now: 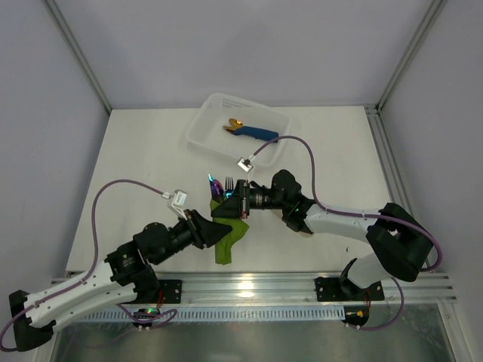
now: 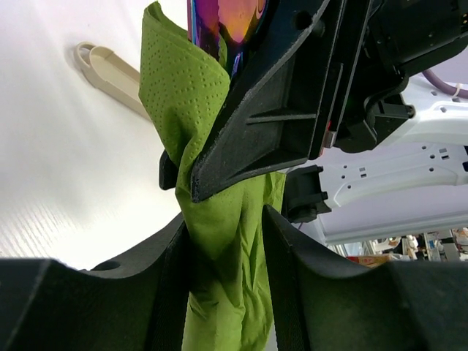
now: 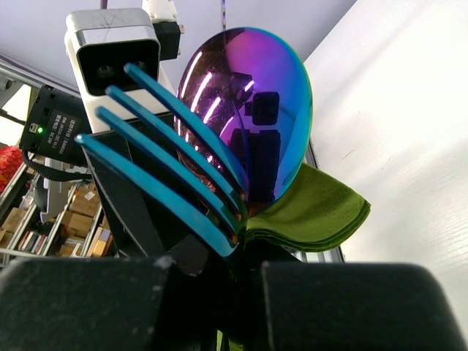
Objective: Place the utensils on the paper napkin and roll it up
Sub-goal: Pick up the utensils from the center of the board.
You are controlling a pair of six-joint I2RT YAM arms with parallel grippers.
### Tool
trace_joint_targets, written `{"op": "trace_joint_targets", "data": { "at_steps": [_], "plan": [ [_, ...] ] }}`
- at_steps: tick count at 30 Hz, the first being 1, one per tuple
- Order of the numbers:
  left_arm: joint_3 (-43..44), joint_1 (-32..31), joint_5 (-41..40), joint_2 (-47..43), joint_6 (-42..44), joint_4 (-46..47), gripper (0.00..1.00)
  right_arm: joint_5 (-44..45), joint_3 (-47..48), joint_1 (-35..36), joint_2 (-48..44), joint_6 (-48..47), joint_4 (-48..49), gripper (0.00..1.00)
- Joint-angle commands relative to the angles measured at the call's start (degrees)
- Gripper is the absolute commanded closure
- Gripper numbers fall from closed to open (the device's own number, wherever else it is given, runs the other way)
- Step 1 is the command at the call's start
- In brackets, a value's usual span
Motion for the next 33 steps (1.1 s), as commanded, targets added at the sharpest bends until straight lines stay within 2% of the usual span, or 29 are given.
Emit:
{"op": "trace_joint_targets", "data": {
  "at_steps": [1,11,15,21,33],
  "plan": [
    [1.7,0.2,1.0,-2.1,-0.6,0.0,0.57,-1.0,0.2,0.1,-1.3,1.1,4.2,0.96],
    [-4.0,0.2,4.5,-10.2,-3.5,-0.1,0.56,-1.4,0.7,0.1,-0.8,2.9,5.2,0.96],
    [-4.7,0.2,7.2,-6.5,-3.6,4.2,0.54,-1.3,1.0,0.2,-0.8,3.2,5.3,0.96],
    [-4.6,0.2,10.0,-0.1,-3.1,10.5,0.56,-1.4,1.0,0.1,-1.0,3.5,5.5,0.96],
    [-7.4,0.2,11.0,-4.5,-5.5,9.2,0.57,-1.0,1.3,0.1,-0.4,3.4,5.4,0.96]
  ]
}}
